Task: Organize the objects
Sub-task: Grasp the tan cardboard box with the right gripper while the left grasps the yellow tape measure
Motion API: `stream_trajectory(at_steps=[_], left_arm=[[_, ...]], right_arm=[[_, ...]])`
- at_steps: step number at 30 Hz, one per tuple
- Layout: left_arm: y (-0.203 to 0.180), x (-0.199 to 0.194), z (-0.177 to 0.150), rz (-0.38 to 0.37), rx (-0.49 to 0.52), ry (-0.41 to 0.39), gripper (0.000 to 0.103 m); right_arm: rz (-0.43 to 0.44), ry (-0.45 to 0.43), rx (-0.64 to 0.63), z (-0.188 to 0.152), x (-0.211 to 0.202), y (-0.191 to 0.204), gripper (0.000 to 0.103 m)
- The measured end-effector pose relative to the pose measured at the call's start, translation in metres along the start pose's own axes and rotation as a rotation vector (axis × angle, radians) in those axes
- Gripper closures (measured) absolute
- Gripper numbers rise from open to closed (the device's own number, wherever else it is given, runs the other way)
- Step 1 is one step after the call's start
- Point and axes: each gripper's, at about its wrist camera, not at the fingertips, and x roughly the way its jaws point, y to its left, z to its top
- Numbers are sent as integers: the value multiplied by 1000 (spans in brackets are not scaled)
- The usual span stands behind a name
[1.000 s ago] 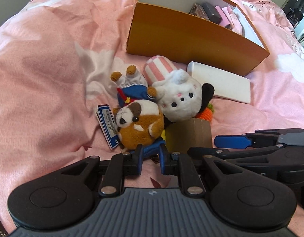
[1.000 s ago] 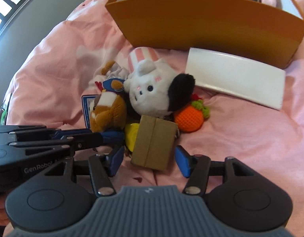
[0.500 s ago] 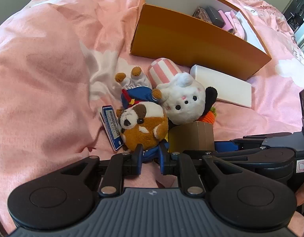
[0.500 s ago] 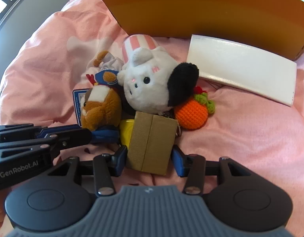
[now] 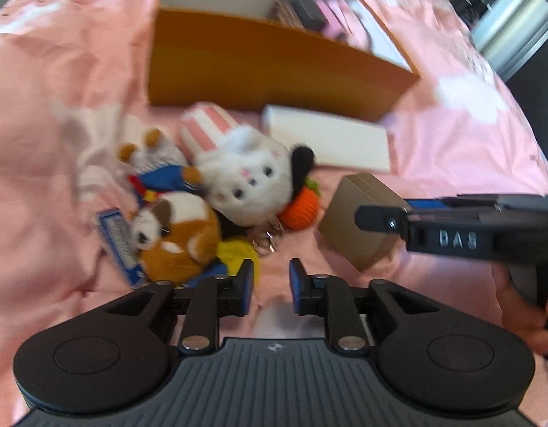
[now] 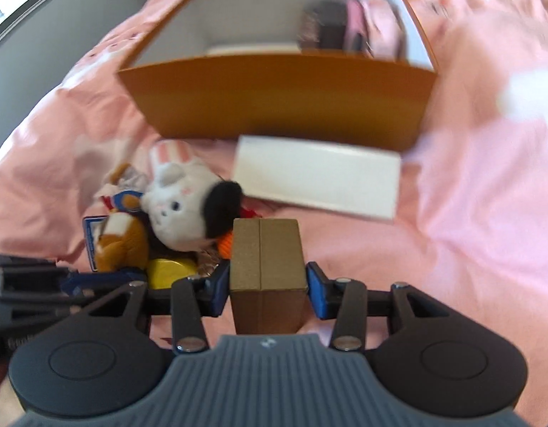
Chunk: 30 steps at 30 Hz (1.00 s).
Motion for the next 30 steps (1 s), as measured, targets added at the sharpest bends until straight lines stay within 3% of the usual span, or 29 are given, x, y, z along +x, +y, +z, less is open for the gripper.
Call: stream_trajectory(at_steps=[8,12,16,22,27,30], left_arm=[[-5,24,0,57,38,59,51],[-32,31,8,143,210,43,44],[-43,54,15,290,274,95,45],[-44,67,-4,354,425,162,40],[-56,79,-21,398,548,167,28],[-58,87,-25,438,573,174,22]], right_arm=[[34,18,42,-5,6,-10,56],[43,22,54,-5,11,-13,56],[55,20,72,-5,12,-16,56],[62,24,79,-4,13,-19,56],[69,26,92,-3,14,-23,56],[73,29,103,-2,14,-26,56]])
